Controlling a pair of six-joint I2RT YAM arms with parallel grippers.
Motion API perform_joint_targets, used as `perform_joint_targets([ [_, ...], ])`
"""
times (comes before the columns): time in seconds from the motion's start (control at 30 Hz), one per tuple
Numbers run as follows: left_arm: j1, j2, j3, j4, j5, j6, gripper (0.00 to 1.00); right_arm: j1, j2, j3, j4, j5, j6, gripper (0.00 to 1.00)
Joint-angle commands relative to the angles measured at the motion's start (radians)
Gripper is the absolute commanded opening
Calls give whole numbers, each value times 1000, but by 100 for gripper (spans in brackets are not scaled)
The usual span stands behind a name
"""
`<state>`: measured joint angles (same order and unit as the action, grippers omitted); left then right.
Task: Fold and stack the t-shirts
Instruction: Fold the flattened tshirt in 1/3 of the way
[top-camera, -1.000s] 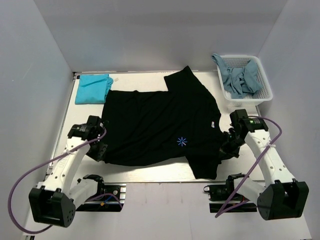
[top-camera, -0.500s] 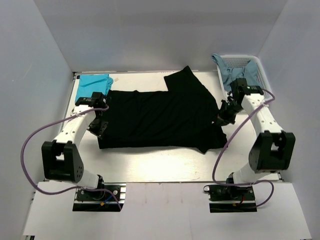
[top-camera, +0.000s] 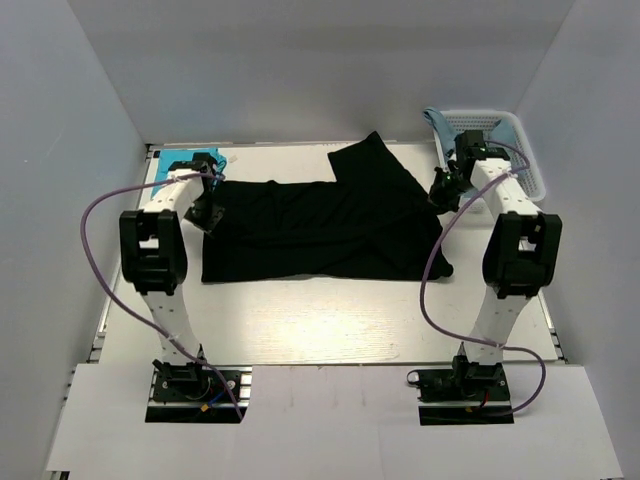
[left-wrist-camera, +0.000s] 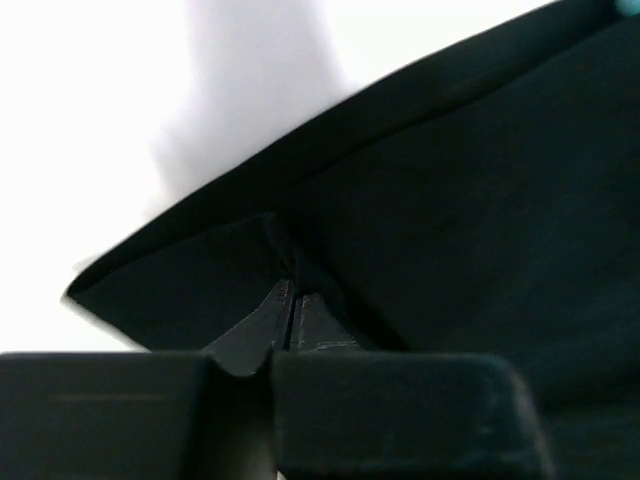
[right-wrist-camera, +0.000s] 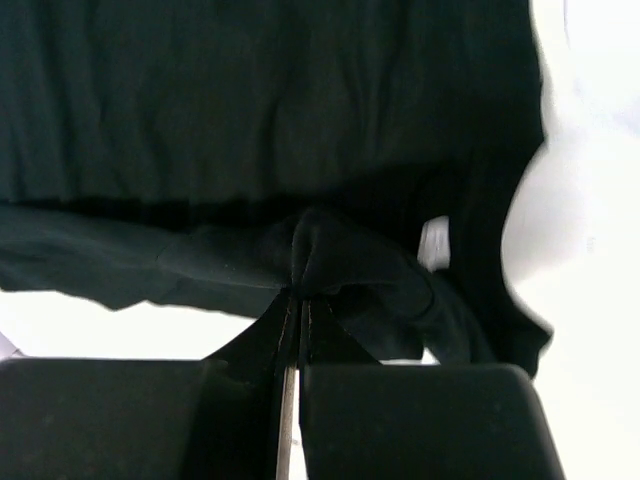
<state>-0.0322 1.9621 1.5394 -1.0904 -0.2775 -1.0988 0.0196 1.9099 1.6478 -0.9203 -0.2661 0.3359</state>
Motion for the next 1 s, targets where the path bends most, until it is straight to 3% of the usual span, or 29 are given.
perform_joint_targets([
  [0.0,28,52,105,18,20,25,11,-6,53,50,162,-2,-38,0],
  [0.07,37,96,165,18,20,25,34,-7,113,67,201,22,-40,3],
  [0.13,37,106,207,3,20,53,58,-4,152,138,183,79,-44,23],
  [0.17,37,106,208,-8,3,53,65,-3,147,154,173,102,-43,35],
  [0.2,37,97,208,-8,3,75,69,3,140,144,181,125,-40,68],
  [0.23,37,87,208,-19,-9,76,75,6,129,135,192,139,-70,90],
  [0.3,37,39,180,-19,-21,98,100,6,55,68,230,154,-90,90],
  [0.37,37,-6,124,-31,-22,112,100,11,-43,20,253,191,-101,90],
  [0.4,37,-31,98,-31,-22,112,100,11,-69,-106,259,218,-110,90],
  [0.47,37,-104,-2,-45,-22,122,100,3,-171,-210,274,261,-100,90],
  [0.7,37,-308,-309,96,26,178,100,-1,-362,-489,199,399,-23,90],
  [0.8,37,-319,-409,205,76,208,98,-7,-399,-582,242,418,21,90],
  [0.9,37,-295,-444,282,109,218,93,-50,-394,-640,319,378,55,79],
  [0.97,37,-275,-453,291,121,227,88,-55,-384,-655,363,349,61,77],
])
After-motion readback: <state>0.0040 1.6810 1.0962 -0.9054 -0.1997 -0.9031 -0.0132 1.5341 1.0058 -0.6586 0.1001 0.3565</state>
